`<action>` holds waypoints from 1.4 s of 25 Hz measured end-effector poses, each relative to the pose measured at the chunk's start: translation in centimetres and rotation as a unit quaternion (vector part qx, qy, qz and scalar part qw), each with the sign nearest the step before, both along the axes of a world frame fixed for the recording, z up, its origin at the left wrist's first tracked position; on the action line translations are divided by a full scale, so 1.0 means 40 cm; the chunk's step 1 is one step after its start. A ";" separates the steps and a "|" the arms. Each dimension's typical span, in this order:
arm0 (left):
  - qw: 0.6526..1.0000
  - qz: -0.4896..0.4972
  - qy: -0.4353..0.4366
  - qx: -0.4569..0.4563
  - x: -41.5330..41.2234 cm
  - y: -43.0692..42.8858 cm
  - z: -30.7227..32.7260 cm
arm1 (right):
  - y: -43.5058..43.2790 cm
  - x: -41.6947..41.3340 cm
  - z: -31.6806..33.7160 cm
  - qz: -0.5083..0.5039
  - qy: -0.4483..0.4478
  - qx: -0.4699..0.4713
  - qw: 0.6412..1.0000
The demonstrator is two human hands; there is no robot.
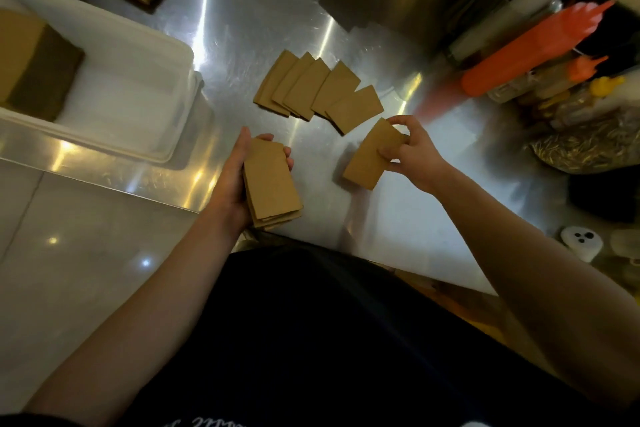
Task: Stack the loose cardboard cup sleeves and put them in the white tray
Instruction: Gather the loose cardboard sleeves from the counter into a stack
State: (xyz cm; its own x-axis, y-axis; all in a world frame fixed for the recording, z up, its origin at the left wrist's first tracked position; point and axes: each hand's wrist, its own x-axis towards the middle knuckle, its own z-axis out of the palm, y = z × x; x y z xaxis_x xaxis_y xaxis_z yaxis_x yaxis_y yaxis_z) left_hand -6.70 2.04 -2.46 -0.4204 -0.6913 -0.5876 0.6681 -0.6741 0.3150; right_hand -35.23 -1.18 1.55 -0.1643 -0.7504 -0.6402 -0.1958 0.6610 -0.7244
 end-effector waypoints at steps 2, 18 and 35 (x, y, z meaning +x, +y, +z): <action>1.000 0.023 0.003 -0.004 0.005 -0.001 -0.001 | -0.012 -0.011 -0.007 -0.004 -0.015 -0.012 1.000; 0.989 0.090 -0.115 0.016 -0.109 0.066 0.092 | -0.203 -0.016 -0.147 0.070 0.173 -0.006 0.982; 0.987 0.084 -0.125 0.048 -0.102 0.016 0.102 | -0.229 -0.093 -0.132 0.136 0.015 -0.043 0.990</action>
